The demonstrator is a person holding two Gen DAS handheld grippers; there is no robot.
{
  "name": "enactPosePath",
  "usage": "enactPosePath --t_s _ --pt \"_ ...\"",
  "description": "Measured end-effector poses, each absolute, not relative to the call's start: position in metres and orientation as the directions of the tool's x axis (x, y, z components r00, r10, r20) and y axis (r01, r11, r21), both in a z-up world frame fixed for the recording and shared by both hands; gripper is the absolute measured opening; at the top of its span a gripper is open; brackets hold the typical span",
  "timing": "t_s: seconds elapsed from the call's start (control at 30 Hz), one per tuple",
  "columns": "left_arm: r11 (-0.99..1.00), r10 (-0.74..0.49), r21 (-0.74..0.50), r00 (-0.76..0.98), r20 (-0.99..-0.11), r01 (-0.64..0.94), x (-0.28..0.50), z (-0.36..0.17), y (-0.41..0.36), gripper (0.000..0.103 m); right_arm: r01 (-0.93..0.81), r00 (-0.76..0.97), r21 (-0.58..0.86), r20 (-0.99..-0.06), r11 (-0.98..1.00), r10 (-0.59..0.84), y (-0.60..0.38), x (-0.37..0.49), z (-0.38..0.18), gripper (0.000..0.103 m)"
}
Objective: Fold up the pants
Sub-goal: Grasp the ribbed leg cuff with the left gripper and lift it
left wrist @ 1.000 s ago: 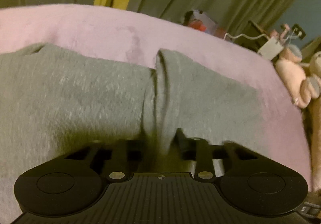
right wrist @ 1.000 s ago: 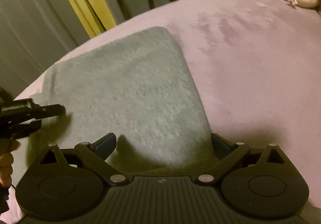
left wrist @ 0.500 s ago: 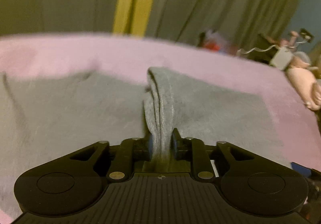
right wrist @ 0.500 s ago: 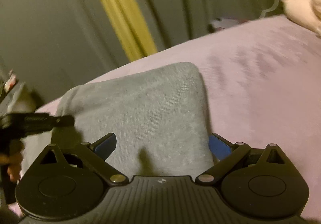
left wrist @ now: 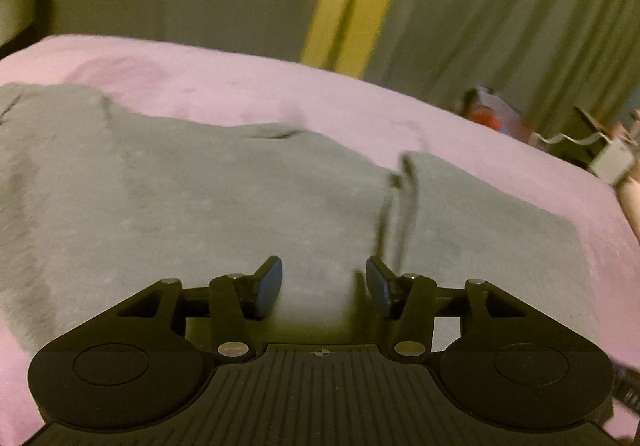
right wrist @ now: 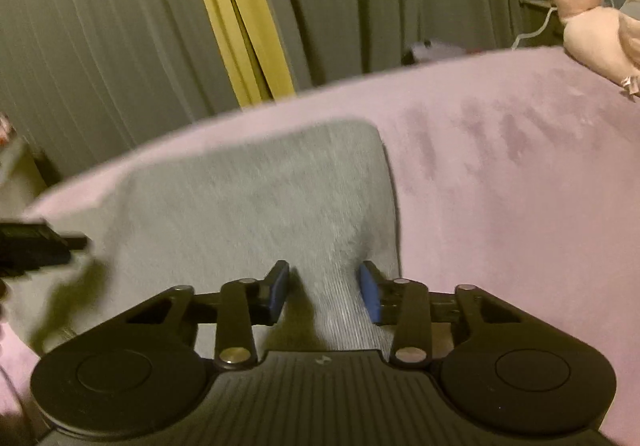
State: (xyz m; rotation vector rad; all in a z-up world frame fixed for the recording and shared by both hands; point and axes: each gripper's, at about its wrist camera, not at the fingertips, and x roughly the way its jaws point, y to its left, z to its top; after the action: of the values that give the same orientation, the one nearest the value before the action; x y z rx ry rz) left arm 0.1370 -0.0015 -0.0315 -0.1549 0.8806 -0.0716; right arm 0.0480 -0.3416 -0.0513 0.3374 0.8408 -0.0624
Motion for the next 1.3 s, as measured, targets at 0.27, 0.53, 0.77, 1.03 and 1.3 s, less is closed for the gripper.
enactPosePath --t_s 0.27,0.53,0.77,1.03,1.3 --pt "0.942 -0.044 -0.26 0.69 -0.723 -0.213 0.137 -0.016 0.059 0.076 0.177 0.73 0.211 -0.683 0.961 0.016 -0.336 0.041 -0.045 0.038" --pt "0.774 -0.002 -0.461 0.726 -0.687 -0.434 0.123 -0.008 0.169 0.078 0.121 0.704 0.258 -0.703 0.959 0.1 -0.334 0.046 -0.051 0.068" --pt "0.616 0.137 -0.573 0.789 -0.598 -0.541 0.078 -0.016 0.254 0.078 0.087 0.657 0.215 -0.746 0.973 0.107 -0.325 0.059 -0.062 0.091" --pt "0.48 0.029 -0.668 0.771 -0.636 -0.569 0.079 -0.059 0.291 0.078 0.065 0.647 0.182 -0.756 0.981 0.097 -0.318 0.061 -0.063 0.099" --pt "0.491 -0.005 -0.704 0.806 -0.592 -0.514 0.089 -0.072 0.285 0.091 0.081 0.648 0.181 -0.757 0.98 0.086 -0.32 0.062 -0.064 0.099"
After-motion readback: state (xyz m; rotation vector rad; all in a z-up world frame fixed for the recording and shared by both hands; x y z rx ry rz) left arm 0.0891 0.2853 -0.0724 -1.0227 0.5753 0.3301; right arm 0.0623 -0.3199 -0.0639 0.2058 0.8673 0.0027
